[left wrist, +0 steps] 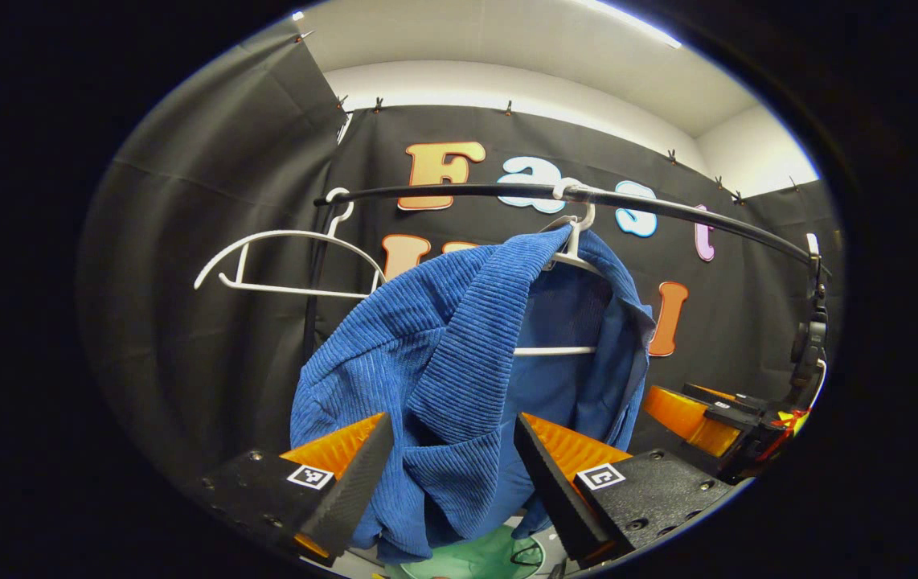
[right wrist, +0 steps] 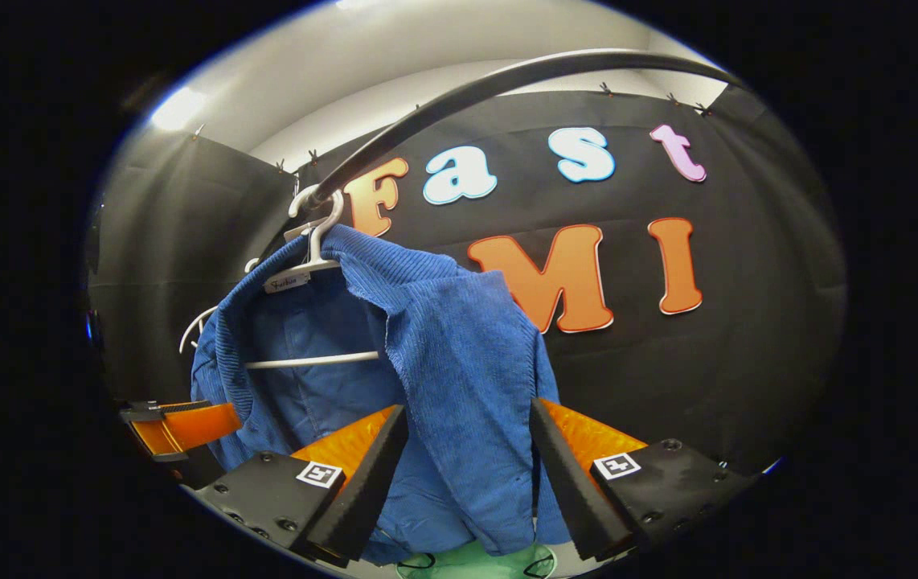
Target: Grasp the clothes on the hanger with both hands and then place them into the laundry hamper below.
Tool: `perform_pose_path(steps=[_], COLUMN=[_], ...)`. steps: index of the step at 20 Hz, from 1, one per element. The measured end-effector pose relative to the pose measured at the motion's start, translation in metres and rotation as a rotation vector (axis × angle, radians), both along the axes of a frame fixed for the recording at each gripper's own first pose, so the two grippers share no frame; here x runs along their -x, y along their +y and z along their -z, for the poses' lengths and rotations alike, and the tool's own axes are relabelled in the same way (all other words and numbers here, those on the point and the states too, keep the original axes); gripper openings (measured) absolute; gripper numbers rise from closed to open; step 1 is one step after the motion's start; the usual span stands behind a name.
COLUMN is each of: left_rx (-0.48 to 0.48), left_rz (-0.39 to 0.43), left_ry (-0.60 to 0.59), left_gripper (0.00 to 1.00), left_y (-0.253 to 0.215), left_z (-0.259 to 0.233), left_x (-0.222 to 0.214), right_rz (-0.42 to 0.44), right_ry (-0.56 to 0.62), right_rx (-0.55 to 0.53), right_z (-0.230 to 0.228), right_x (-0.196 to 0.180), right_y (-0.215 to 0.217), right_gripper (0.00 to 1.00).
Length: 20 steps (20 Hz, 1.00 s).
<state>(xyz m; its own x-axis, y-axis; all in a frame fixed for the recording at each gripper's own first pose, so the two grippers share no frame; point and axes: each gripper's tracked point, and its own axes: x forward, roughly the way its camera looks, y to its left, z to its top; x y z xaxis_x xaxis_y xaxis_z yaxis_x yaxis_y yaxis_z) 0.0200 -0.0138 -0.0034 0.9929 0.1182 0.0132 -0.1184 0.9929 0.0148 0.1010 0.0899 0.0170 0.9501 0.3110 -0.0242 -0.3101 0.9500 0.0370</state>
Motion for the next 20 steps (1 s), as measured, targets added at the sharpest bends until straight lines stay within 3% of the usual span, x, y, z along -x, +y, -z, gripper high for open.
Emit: perform_pose_path(steps=[3,5,13,16,18,20], left_rx=[0.008,0.002,0.027,0.013,0.007,-0.003], left_rz=[-0.028,-0.057,-0.177,-0.212,-0.218,-0.231], left_ry=[0.010,0.016,0.011,-0.018,-0.021,-0.015], left_gripper=[0.95,0.92,0.95,0.92,0.95,0.99], left_y=[-0.004,-0.003,0.003,0.005,0.004,0.004], left_z=[0.006,0.010,0.024,0.020,0.021,0.023], left_x=[-0.002,-0.003,-0.007,-0.009,-0.014,-0.021], right_rz=[-0.032,-0.057,-0.220,-0.283,-0.376,-0.434], right_ry=[-0.023,-0.032,-0.006,0.022,0.048,0.082], right_rx=[0.033,0.038,-0.040,-0.090,-0.150,-0.211], right_z=[0.003,0.002,0.006,0.008,0.007,0.006], right_x=[-0.023,-0.035,-0.063,-0.068,-0.059,-0.058], right_y=[0.004,0.008,0.028,0.032,0.038,0.037], right_gripper=[0.94,0.98,0.98,0.75,0.39,0.21])
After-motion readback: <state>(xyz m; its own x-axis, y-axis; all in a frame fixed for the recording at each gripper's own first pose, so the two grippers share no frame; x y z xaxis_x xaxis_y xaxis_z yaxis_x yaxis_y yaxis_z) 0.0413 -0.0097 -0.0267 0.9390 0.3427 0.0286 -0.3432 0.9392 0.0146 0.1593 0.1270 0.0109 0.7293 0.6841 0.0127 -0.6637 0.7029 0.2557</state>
